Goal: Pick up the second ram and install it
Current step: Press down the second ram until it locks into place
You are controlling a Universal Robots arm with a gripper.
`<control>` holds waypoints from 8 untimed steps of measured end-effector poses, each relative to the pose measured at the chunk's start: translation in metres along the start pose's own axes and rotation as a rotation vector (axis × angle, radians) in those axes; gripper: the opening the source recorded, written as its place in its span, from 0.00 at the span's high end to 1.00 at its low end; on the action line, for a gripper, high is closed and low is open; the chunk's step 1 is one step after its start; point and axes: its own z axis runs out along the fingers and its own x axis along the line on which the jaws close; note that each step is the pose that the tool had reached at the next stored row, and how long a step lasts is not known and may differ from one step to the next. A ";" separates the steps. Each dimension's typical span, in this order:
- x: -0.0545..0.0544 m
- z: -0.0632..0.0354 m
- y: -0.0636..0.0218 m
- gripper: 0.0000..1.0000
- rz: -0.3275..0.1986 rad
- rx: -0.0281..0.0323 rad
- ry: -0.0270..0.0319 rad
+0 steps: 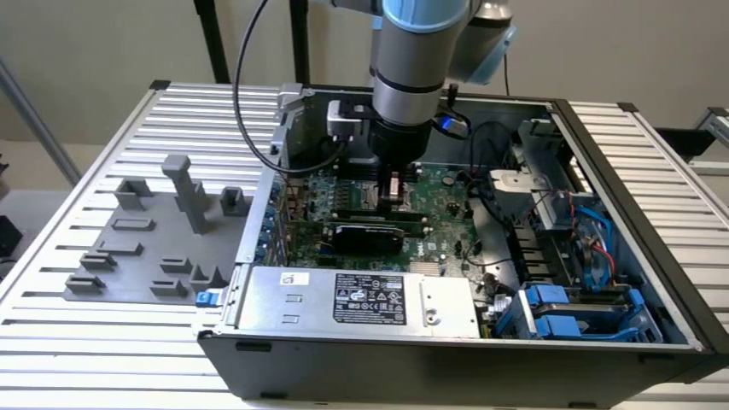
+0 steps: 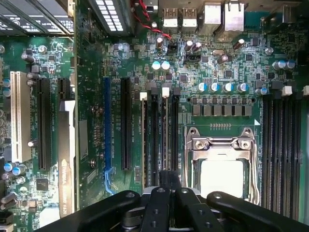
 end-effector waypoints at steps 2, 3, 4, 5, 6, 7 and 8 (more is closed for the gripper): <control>0.000 0.0017 0.0000 1.00 0.000 0.0009 0.0012; 0.000 0.0011 0.0001 1.00 0.000 0.0007 0.0017; 0.000 -0.0015 0.0000 1.00 0.000 0.0014 -0.0008; 0.000 -0.0050 -0.0001 1.00 0.000 0.0024 -0.0027; -0.001 -0.0096 0.0001 1.00 0.000 0.0015 -0.0018; -0.001 -0.0145 0.0003 1.00 0.000 0.0011 -0.0018; -0.001 -0.0183 0.0004 1.00 0.000 0.0008 -0.0017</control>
